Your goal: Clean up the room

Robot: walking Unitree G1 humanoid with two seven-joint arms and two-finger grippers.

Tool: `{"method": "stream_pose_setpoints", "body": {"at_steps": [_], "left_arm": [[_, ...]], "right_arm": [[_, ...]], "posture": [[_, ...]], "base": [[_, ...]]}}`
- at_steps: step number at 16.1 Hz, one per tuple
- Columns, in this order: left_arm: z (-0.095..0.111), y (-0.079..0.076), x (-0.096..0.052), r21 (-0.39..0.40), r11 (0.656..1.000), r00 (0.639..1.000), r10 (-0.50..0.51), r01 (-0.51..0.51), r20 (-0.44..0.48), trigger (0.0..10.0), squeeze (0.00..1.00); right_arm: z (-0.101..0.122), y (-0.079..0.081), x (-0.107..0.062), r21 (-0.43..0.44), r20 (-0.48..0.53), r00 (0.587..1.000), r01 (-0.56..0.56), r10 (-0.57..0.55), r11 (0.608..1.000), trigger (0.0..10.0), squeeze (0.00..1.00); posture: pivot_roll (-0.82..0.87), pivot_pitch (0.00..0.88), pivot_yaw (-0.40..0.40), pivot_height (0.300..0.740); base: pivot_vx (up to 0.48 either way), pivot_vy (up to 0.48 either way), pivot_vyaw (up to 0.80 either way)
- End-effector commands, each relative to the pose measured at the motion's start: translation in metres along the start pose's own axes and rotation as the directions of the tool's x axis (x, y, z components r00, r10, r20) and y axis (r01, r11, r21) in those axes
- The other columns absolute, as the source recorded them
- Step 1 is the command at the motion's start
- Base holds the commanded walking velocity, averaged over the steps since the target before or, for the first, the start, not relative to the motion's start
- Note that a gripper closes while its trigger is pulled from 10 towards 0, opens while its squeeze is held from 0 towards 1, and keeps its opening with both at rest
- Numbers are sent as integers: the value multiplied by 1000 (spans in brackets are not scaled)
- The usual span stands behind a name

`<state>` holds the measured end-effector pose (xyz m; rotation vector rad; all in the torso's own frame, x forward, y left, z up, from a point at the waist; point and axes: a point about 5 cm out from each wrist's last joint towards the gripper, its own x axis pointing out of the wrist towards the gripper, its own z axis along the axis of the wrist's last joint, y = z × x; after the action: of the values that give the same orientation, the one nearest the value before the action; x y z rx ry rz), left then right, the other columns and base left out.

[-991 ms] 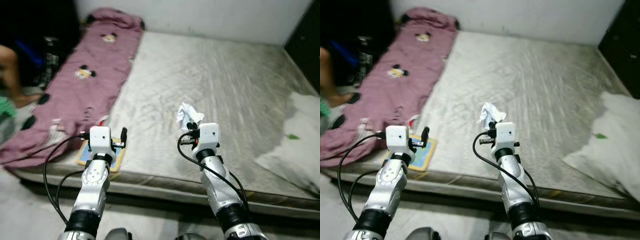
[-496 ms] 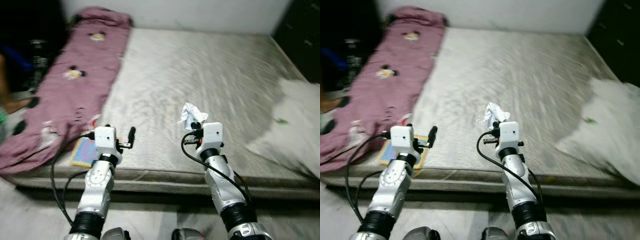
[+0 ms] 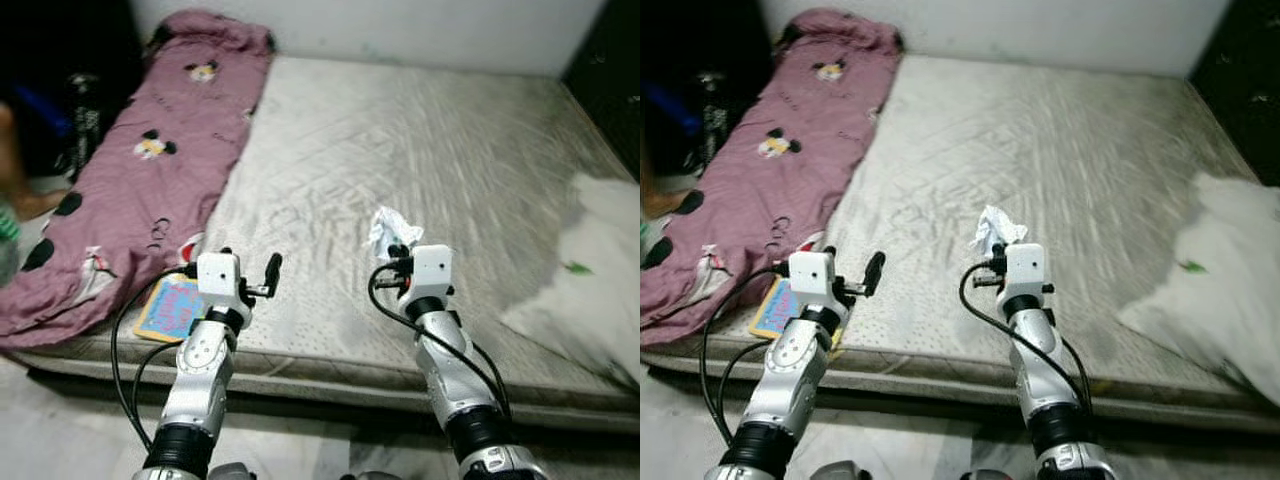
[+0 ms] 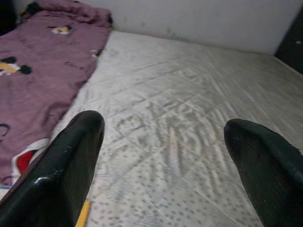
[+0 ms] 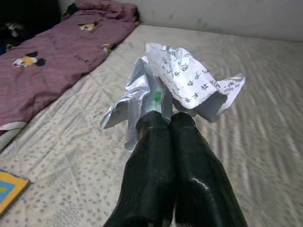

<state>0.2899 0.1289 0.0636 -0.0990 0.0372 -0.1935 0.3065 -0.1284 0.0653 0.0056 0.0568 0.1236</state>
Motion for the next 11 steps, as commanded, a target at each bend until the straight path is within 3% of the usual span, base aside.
{"method": "stream_pose_setpoints", "body": {"at_steps": [1,6,10,11], "left_arm": [[0,0,0,4,1000,1000,-6,6,-4,10000,0],[-2,1,1,25,1000,1000,9,-9,-24,10000,0],[2,-12,2,68,994,996,-87,86,1,10000,0],[2,-10,2,77,995,998,-65,64,2,10000,0]], "right_arm": [[0,1,1,0,-7,1000,3,-3,1000,10000,0],[-1,1,1,2,-14,1000,5,-5,1000,10000,0],[-1,0,2,1,-21,1000,7,-7,1000,10000,0],[-1,0,2,1,-22,1000,7,-7,1000,10000,0]], "posture": [[27,49,-26,740],[28,50,-27,740],[27,50,-28,740],[27,50,-28,740]], "base": [[255,0,0],[0,0,0],[0,0,-678],[0,0,-781]]}}
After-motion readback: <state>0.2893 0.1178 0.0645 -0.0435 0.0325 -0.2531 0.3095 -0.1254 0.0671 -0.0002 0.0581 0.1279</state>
